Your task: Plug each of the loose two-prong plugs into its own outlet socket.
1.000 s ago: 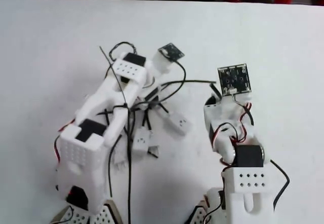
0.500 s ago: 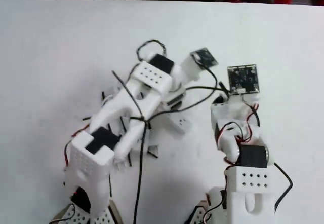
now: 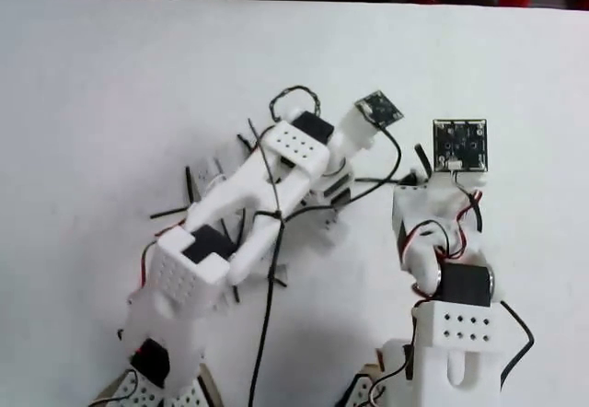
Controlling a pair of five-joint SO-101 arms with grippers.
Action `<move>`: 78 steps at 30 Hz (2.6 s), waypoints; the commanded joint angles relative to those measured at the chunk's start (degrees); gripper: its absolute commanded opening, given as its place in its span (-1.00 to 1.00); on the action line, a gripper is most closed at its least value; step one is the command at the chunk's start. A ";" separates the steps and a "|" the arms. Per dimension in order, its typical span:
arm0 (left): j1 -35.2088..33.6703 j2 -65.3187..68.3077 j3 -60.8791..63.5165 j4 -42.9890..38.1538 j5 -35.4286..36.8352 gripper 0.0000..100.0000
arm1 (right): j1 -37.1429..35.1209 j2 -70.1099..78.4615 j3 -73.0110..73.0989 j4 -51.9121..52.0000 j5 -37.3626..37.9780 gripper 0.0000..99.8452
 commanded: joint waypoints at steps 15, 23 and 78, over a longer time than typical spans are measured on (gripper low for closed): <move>1.10 -0.40 -10.37 11.78 -2.20 -0.54 | 0.57 0.13 -3.16 -1.10 -0.44 -0.96; 0.75 -0.48 1.14 2.11 -2.29 -0.56 | 0.57 0.13 -3.16 -1.10 -0.44 -0.96; -2.59 28.88 -51.34 20.92 0.18 -0.78 | 0.57 0.13 -3.08 -1.10 -0.44 -0.96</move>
